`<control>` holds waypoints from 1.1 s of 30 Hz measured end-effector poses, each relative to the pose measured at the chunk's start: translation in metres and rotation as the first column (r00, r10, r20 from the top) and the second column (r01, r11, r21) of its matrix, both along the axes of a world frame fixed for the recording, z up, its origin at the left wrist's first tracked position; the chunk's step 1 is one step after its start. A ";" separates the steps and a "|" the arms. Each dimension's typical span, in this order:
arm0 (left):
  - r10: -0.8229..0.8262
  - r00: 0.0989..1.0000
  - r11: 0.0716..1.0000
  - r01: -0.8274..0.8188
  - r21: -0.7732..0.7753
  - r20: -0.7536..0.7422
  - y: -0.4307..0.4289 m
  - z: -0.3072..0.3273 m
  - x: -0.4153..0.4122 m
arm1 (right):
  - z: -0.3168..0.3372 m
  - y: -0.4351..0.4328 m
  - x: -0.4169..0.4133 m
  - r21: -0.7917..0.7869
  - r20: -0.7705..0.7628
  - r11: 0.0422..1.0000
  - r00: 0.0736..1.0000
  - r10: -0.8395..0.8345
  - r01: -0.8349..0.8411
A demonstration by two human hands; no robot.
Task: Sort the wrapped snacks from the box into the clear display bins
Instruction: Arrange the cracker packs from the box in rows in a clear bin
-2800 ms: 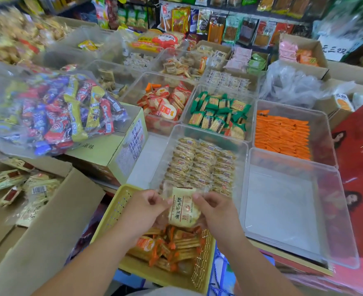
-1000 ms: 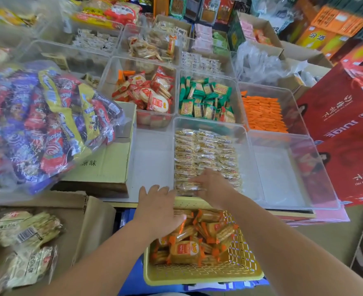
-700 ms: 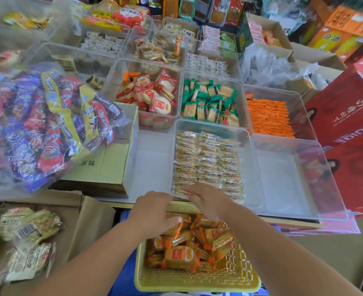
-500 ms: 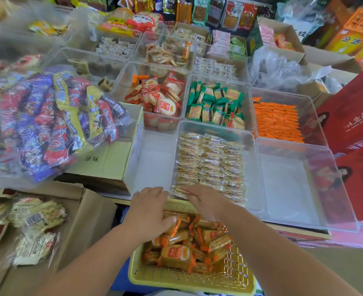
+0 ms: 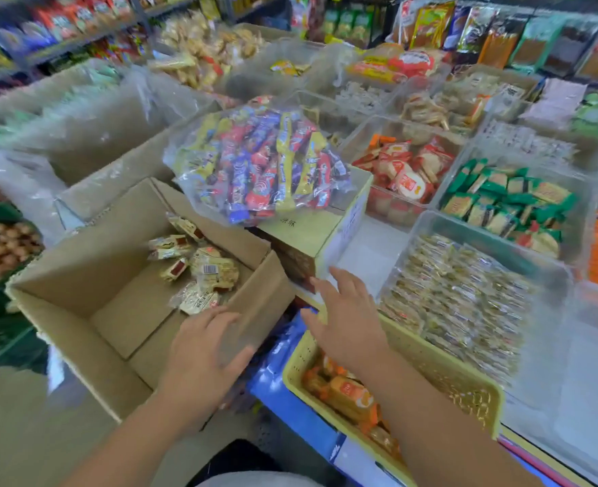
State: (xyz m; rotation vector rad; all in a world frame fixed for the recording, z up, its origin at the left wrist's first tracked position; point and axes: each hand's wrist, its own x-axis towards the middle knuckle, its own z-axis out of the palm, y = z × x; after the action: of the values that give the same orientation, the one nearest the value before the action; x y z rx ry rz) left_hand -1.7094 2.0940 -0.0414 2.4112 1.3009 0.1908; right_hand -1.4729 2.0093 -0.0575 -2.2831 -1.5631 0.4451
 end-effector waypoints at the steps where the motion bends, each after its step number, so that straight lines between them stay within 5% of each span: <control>1: 0.060 0.998 0.998 -0.060 -0.016 0.017 0.003 0.001 -0.013 | 0.003 0.006 -0.016 0.013 -0.024 0.998 0.998 0.062 -0.062; 7: 0.316 0.946 0.934 -0.297 -0.197 0.070 0.053 -0.008 -0.073 | 0.000 0.053 -0.085 0.031 -0.058 0.956 0.954 0.294 -0.293; 14: 0.412 0.911 0.805 -0.372 -0.462 -0.015 0.163 -0.047 -0.077 | -0.014 0.107 -0.108 -0.179 -0.020 0.958 0.974 0.226 -0.226; 25: 0.656 0.743 0.363 -0.466 -0.807 -0.134 0.239 -0.134 -0.005 | -0.002 0.114 -0.117 -0.332 -0.101 0.939 0.993 0.055 -0.085; 33: 0.472 0.850 0.602 -0.505 -0.619 -0.235 0.234 -0.164 0.010 | 0.003 0.118 -0.120 -0.356 -0.094 0.933 0.995 0.018 -0.051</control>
State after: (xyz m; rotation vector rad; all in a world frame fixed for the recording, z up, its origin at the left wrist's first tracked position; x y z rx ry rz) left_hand -1.6995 2.3283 -0.2052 1.4233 1.6793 -0.1726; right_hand -1.5925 2.1272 -0.0546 -2.4576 -1.5861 0.8961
